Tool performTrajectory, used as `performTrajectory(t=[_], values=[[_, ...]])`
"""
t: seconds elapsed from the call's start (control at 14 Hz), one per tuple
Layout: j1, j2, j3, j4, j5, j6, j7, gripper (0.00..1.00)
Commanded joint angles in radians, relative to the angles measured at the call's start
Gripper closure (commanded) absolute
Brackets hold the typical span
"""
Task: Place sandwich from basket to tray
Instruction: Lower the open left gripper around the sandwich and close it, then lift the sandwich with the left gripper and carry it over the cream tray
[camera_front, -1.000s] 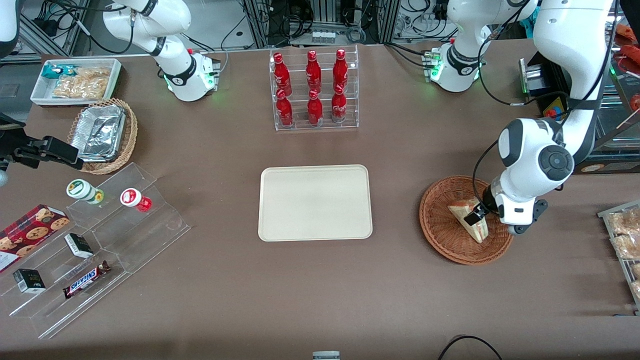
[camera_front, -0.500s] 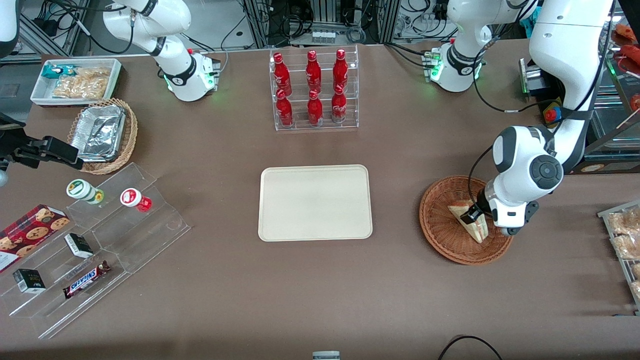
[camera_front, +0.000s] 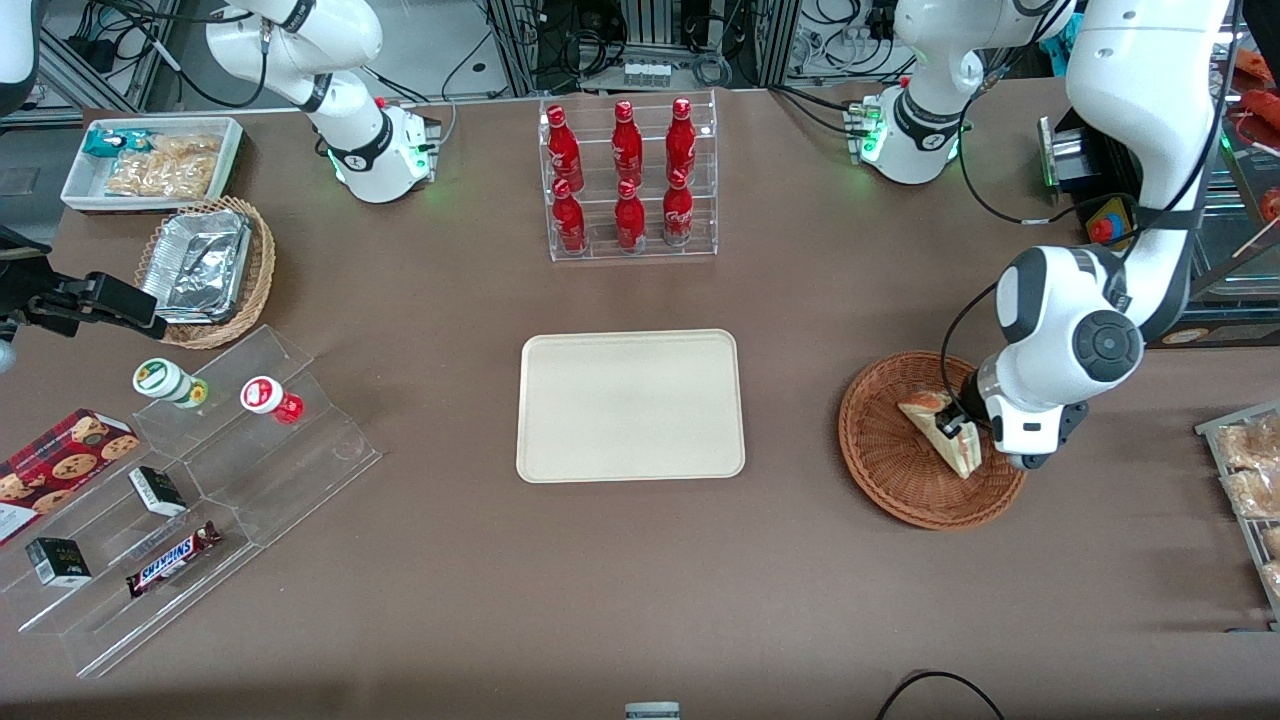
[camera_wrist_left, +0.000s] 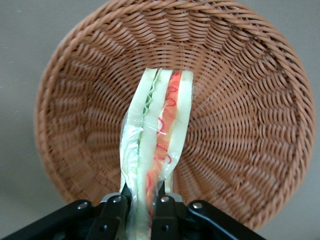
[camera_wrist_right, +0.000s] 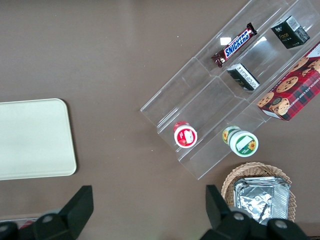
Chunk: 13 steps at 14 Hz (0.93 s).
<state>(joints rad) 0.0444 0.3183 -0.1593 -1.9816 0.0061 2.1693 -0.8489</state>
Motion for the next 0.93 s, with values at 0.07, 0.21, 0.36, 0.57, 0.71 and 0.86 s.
performTrajectory(t=[0.07,0.21,0.36,0.57,0.71,0.86], values=[[-0.055,-0.018,-0.008,0.163,0.002,-0.251,0.057,0.93],[-0.112,-0.018,-0.009,0.202,-0.001,-0.342,0.213,0.93],[-0.184,0.005,-0.011,0.239,-0.009,-0.338,0.258,0.91],[-0.319,0.112,-0.011,0.378,-0.002,-0.339,0.286,0.91],[-0.388,0.177,-0.011,0.44,-0.008,-0.333,0.277,0.92],[-0.47,0.25,-0.011,0.516,-0.012,-0.309,0.213,0.95]])
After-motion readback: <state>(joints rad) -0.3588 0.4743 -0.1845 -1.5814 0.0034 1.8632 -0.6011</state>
